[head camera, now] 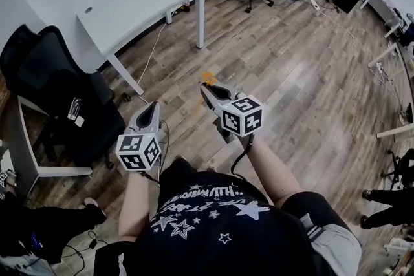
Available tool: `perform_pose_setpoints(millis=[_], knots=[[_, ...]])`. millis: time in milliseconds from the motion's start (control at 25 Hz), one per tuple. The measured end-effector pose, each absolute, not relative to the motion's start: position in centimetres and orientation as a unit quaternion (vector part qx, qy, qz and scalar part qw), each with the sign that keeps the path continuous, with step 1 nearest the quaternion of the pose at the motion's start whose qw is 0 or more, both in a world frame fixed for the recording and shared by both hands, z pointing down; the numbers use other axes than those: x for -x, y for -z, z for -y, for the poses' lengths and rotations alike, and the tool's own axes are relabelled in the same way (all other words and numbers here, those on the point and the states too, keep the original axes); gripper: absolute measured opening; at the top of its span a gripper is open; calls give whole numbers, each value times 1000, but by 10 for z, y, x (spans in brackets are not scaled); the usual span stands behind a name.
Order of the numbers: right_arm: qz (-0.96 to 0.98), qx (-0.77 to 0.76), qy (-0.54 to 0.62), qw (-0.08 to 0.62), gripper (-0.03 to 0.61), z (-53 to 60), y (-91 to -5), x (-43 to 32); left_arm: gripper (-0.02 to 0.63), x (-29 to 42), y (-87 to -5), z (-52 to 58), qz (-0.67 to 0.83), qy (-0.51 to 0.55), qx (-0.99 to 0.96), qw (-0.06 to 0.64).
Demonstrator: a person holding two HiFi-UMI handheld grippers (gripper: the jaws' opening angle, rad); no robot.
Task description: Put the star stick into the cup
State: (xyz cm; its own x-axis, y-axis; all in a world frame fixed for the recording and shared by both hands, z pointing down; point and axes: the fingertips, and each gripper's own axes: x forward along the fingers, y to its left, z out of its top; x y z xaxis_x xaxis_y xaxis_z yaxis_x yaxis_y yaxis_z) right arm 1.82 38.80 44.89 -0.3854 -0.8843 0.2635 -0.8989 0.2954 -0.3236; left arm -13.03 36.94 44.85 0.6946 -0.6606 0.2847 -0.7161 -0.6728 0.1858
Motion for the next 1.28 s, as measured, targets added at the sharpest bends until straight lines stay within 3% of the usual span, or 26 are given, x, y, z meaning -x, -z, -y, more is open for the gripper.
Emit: perform_pose_setpoints(millis=[560,1280], knots=[[797,-559,-229,3,31,-362,-472,-38,3,114,-457,-332,369,-84,-915,142],[796,-553,-242,30,32,-91,-473,-42,3,112,-459,-73,373,-73,-911,160]])
